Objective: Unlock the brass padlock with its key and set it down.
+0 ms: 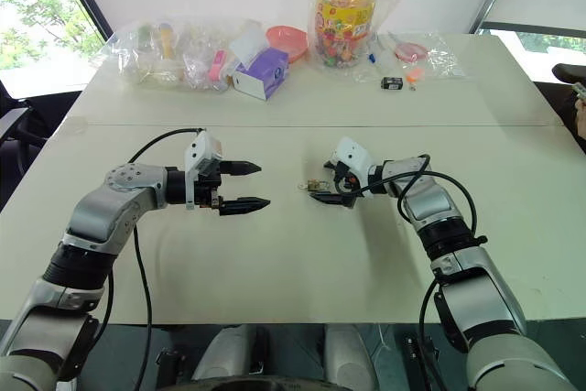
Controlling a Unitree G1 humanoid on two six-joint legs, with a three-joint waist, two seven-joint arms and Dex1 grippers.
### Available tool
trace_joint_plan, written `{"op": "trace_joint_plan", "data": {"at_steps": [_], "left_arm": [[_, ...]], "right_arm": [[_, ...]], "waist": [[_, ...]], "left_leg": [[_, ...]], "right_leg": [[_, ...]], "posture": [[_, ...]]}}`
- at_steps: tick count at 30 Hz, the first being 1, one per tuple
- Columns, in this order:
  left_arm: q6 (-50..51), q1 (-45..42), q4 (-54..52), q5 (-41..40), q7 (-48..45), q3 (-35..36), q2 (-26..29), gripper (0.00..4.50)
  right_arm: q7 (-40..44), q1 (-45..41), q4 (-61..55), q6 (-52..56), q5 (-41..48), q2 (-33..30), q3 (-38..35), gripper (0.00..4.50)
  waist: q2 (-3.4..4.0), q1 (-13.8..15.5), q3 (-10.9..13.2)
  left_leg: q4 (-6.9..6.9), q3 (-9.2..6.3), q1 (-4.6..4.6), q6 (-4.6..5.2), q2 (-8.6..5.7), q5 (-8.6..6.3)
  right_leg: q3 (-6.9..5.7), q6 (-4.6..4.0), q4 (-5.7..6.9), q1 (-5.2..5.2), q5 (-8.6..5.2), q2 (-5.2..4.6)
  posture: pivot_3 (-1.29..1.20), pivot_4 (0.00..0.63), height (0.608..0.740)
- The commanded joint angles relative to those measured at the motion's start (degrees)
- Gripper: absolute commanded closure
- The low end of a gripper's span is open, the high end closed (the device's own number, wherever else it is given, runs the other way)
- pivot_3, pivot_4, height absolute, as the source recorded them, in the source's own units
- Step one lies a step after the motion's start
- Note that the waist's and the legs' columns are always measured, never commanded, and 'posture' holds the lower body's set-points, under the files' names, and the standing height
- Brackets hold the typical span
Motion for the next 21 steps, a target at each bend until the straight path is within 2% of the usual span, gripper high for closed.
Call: {"op": "trace_joint_plan", "data": {"at_steps": [1, 4, 5, 9, 10, 14, 21], "left_arm": [[-0.9, -0.5, -1.3, -0.5, 0.0, 1.2, 0.1, 0.00], [-0.7, -0.4, -1.5, -0.5, 0.1, 1.2, 0.2, 0.00], [-0.7, -0.4, -1.6, -0.5, 0.0, 1.2, 0.2, 0.00], [-0.4, -0.1, -1.9, -0.6, 0.0, 1.1, 0.3, 0.00], [-0.5, -0.2, -1.7, -0.6, 0.0, 1.0, 0.2, 0.00], [0.1, -0.6, -1.2, -0.9, -0.1, 0.8, -0.3, 0.00], [4.3, -5.7, 4.7, -4.0, -1.2, 1.4, -3.8, 0.00]], "right_arm": [[0.0, 0.5, 0.9, -1.2, -1.5, 1.1, 0.7, 0.06], [0.6, 1.3, 0.8, -1.3, -2.6, 0.9, 1.4, 0.89], [0.8, 1.7, 0.6, -1.5, -3.0, 0.8, 1.6, 1.29], [1.7, 3.6, -0.8, -1.1, -3.1, -0.5, 1.8, 3.33], [2.0, 4.2, -1.6, -0.8, -3.2, -0.9, 1.8, 3.72], [2.2, 6.8, -6.1, -0.6, -4.2, -2.7, 2.3, 3.76], [-9.1, 11.8, -27.9, -12.6, -14.4, -7.1, 0.7, 3.76]], "waist": [[0.01, 0.0, 0.0], [0.01, 0.0, 0.0], [0.02, 0.0, 0.0], [0.03, 0.2, 0.0], [0.03, 0.2, 0.0], [0.03, 0.6, 0.0], [0.03, 0.7, 0.0]], "left_leg": [[0.00, 0.00, 0.00, 0.00, 0.00, 0.00], [0.00, 0.00, 0.01, -0.01, 0.00, 0.01], [0.00, 0.00, 0.02, -0.01, 0.00, 0.01], [0.00, 0.00, 0.05, -0.03, -0.01, 0.01], [0.00, 0.00, 0.05, -0.02, -0.03, 0.01], [0.00, -0.02, 0.02, -0.02, -0.08, 0.01], [0.01, -0.02, -0.06, -0.01, -0.18, 0.00]], "right_leg": [[0.00, 0.00, 0.00, 0.00, 0.00, 0.00], [0.00, 0.00, 0.02, 0.00, 0.00, 0.00], [0.00, 0.00, 0.01, 0.01, 0.00, -0.01], [0.00, -0.01, 0.03, 0.04, 0.00, -0.05], [0.00, -0.01, 0.04, 0.04, 0.00, -0.06], [-0.01, -0.01, 0.02, 0.04, 0.00, -0.14], [-0.03, 0.00, -0.05, 0.03, 0.00, -0.22]], "posture": [[0.00, 0.150, 0.740], [0.00, 0.150, 0.740], [0.00, 0.150, 0.740], [0.00, 0.150, 0.740], [0.00, 0.150, 0.740], [0.00, 0.150, 0.740], [0.00, 0.150, 0.740]]}}
